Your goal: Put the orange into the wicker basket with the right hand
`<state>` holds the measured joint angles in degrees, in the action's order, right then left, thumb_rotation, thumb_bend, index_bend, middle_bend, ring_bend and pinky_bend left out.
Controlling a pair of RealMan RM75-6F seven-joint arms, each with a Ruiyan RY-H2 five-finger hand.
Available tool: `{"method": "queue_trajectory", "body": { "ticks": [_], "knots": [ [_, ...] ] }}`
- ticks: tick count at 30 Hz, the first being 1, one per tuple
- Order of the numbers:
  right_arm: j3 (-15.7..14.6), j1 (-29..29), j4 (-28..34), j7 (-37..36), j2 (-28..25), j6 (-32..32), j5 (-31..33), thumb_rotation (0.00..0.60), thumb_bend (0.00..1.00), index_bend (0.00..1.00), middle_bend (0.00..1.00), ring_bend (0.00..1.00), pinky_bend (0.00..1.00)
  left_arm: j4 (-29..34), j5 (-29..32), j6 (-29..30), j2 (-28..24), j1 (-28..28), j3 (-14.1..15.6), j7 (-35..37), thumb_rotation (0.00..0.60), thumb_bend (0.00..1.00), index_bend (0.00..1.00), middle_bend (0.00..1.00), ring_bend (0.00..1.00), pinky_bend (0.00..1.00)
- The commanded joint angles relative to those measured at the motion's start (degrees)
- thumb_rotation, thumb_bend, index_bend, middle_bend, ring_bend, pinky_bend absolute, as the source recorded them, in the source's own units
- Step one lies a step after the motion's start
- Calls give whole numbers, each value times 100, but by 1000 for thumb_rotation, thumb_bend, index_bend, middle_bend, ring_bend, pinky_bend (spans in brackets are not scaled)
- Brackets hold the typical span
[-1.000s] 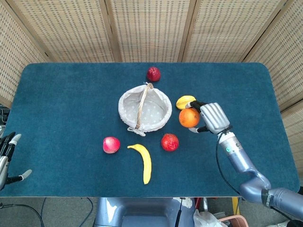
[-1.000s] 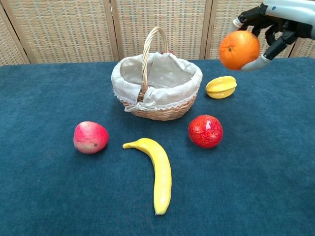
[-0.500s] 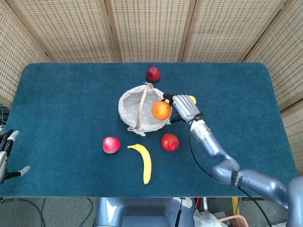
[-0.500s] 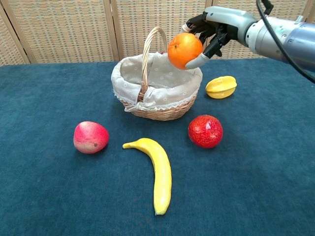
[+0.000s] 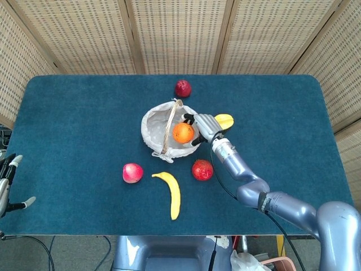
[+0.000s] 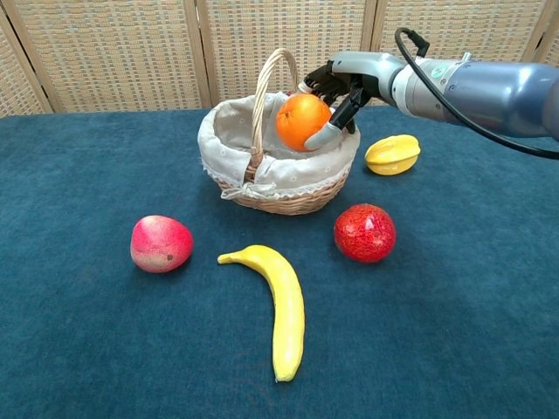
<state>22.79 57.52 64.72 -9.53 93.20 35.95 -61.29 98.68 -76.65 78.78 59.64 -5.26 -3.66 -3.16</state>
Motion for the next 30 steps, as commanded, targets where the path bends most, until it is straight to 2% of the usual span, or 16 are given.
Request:
{"method": "queue_trajectory", "body": {
  "ticks": [1,10,14,17,23,27,30],
  "knots": [
    [-86,9,162,201,-190,-37,175,600,0,19,4,0,108,10,-11,8,-7,2,6,13,600,0,0,0,0,0],
    [-264,-549,1456,526,-1119,549,275,600,0,12,0,0,96,97,-235,131,-51,46,89,61,600,0,0,0,0,0],
    [-551,-1129,2333,650,-1841,1050,66,600,0,12,0,0,95,142,-421,257,-99,105,156,128,600,0,0,0,0,0],
    [-838,-1681,2818,592,-2293,1607,-336,600,0,12,0,0,81,160,-545,350,-134,157,207,191,600,0,0,0,0,0],
    [-1571,-2773,2891,652,-2696,3119,-1578,600,0,8,0,0,0,174,-866,664,-199,306,307,314,600,0,0,0,0,0],
    [-1969,-3377,2898,1089,-2865,3941,-2065,600,0,0,0,0,0,186,-1025,826,-215,383,357,317,600,0,0,0,0,0],
    [-2156,-3726,2983,1354,-2909,4394,-2304,600,0,0,0,0,0,186,-1112,897,-193,417,386,256,600,0,0,0,0,0]
  ]
}}
